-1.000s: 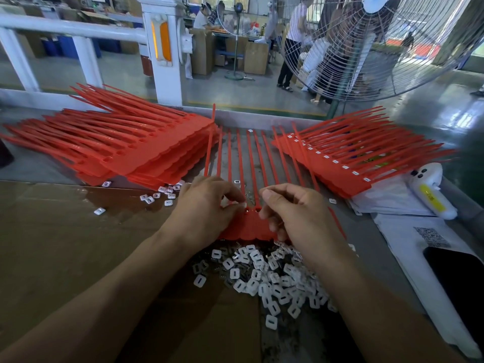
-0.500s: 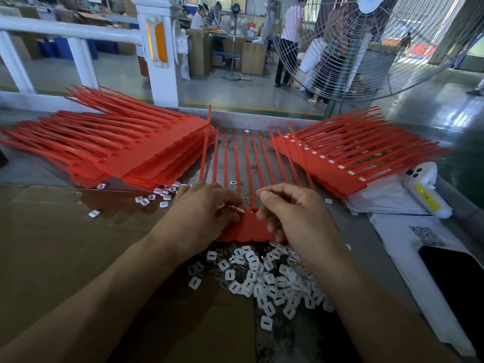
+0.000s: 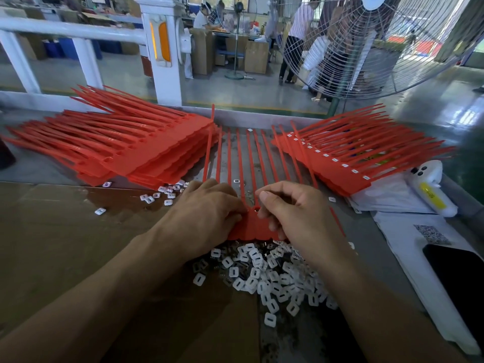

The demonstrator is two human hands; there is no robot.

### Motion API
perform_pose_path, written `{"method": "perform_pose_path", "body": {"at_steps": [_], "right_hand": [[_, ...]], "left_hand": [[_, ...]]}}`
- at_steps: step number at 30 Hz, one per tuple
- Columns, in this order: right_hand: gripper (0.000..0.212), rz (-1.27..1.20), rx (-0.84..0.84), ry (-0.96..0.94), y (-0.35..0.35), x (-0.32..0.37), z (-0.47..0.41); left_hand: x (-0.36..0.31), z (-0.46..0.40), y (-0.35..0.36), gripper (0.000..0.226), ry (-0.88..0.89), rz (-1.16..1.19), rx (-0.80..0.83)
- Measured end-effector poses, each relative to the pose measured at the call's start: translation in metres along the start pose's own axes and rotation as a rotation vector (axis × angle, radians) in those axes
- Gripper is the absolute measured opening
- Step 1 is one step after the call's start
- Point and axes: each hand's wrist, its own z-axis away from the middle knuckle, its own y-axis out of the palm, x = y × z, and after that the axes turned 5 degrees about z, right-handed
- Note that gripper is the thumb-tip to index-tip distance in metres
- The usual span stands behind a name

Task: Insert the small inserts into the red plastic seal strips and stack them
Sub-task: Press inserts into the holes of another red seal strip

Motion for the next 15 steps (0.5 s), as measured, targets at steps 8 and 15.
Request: {"method": "perform_pose_path", "body": {"at_steps": [8,15], "right_hand": [[0.004,0.395,0.285,-0.202,0.016,0.003,0.007],[0.016,0.59,0.344,-0.37,0.03,0.005,0.008]], "left_hand": [[0.015,-0.001,0.003,0.028,-0.064,0.413,-0.072],[0.016,-0.003,0.004,0.031,-0.083,0.427,-0.164]]}}
